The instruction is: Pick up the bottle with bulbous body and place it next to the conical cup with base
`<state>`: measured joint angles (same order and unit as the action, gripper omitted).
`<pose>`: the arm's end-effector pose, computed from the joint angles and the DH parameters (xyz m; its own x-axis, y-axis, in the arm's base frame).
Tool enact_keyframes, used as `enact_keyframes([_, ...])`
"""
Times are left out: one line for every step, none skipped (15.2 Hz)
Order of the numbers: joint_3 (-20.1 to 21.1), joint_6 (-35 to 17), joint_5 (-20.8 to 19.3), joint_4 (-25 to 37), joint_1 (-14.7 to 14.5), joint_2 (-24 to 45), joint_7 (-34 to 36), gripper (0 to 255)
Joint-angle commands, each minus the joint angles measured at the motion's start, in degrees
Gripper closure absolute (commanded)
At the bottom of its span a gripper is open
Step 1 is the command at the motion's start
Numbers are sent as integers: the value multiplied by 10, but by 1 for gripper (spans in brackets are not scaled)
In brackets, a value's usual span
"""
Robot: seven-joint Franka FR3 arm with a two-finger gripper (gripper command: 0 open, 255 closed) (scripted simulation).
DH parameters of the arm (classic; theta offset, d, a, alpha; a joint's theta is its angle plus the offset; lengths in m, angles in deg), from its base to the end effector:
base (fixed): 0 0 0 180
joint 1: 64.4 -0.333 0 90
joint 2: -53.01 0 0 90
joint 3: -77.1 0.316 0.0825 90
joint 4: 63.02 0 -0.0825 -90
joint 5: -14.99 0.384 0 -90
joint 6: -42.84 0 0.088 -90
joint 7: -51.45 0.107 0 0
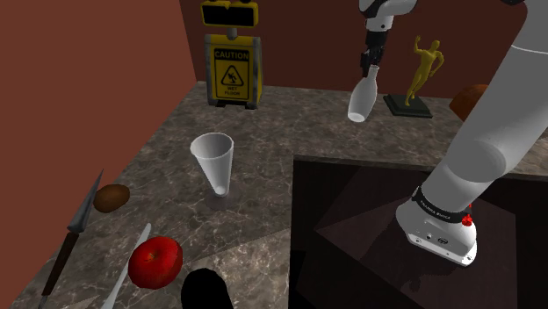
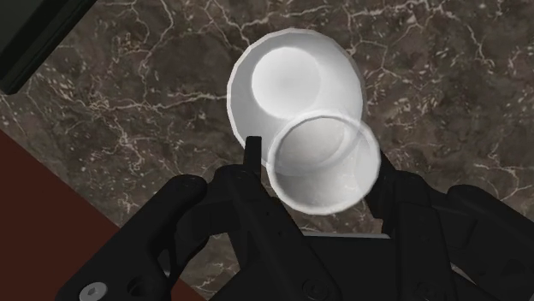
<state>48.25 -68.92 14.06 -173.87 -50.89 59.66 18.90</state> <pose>0.4271 -0.3817 0.4260 0.9804 -0.1631 -0.1104 -0.1626 -0.9866 0.0130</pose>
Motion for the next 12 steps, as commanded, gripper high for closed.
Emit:
enact_keyframes([0, 0, 0, 0, 0, 0, 0, 255])
enact_keyframes([0, 0, 0, 0, 0, 0, 0, 255])
enact_keyframes([0, 0, 0, 0, 0, 0, 0, 255])
enact_keyframes([0, 0, 0, 0, 0, 0, 0, 255])
enact_keyframes([0, 7, -1, 5, 0, -3, 1, 255])
enact_keyframes([0, 14, -3, 10, -1, -5, 1, 255])
enact_keyframes([0, 22, -4, 15, -1, -7, 1, 255])
enact_keyframes([0, 29, -5, 21, -1, -9, 2, 255])
enact_keyframes([0, 36, -6, 26, -1, -12, 2, 255])
enact_keyframes([0, 44, -7, 32, -2, -13, 2, 255])
enact_keyframes([0, 51, -7, 37, -2, -15, 3, 255])
enact_keyframes([-1, 59, -8, 43, -2, -17, 3, 255])
